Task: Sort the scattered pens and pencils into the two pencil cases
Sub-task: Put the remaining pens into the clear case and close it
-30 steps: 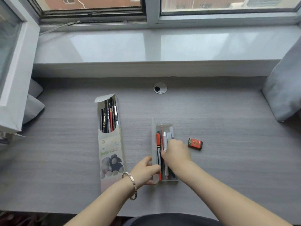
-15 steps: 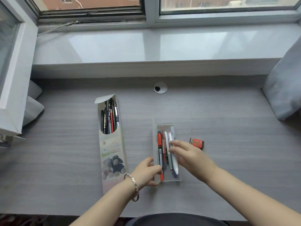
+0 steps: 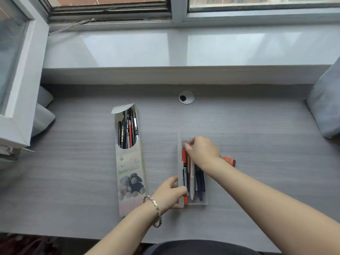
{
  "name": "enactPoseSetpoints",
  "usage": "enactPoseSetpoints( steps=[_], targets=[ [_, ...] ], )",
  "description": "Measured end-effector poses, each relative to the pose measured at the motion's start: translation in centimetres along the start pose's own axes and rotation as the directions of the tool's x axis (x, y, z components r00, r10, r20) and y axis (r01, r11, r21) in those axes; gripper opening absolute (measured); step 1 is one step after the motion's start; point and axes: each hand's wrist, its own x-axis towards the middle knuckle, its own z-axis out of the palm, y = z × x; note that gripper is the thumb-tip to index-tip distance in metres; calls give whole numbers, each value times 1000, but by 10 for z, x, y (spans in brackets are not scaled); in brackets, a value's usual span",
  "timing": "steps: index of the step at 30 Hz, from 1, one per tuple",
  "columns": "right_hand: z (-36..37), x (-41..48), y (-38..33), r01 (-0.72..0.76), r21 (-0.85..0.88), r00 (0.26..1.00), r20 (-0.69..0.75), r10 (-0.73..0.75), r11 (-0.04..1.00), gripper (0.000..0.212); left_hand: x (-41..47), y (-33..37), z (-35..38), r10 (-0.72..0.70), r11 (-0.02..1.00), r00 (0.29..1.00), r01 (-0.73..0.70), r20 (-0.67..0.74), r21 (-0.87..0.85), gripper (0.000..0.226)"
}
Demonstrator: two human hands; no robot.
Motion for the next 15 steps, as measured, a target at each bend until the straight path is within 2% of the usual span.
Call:
enactPoseSetpoints(
  steps=[2,4,7,10,12,14,15],
  targets=[
    [2,14,-6,-53,-81,997,45,57,995,33,-1,1,1,8,1000,1000,-8,-11,5,66],
    [4,22,-6,-85,-73,993,81,91,994,27,-3,3,2,7,1000,1000,-7,-19,1,67],
    [-2,22,0,-109,155,987,130,89,982,24,-3,2,1,1,1000,1000,-1,-13,6,70],
    [-22,1,5,27,478,998,38,-51,878,14,-3,1,0,3,1000,1000,-3,13,8,71],
    [-36,-24,9,175,690,984,-91,-156,702,9,-1,0,-1,-5,1000,1000,5,26,14,76],
    [-43,-44,18,354,761,933,-245,-265,544,10,1,-1,-2,-12,1000,999,12,34,-4,81],
    [-40,-52,25,439,733,894,-299,-333,520,8,3,-2,-2,-11,1000,999,12,35,-16,79]
  ],
)
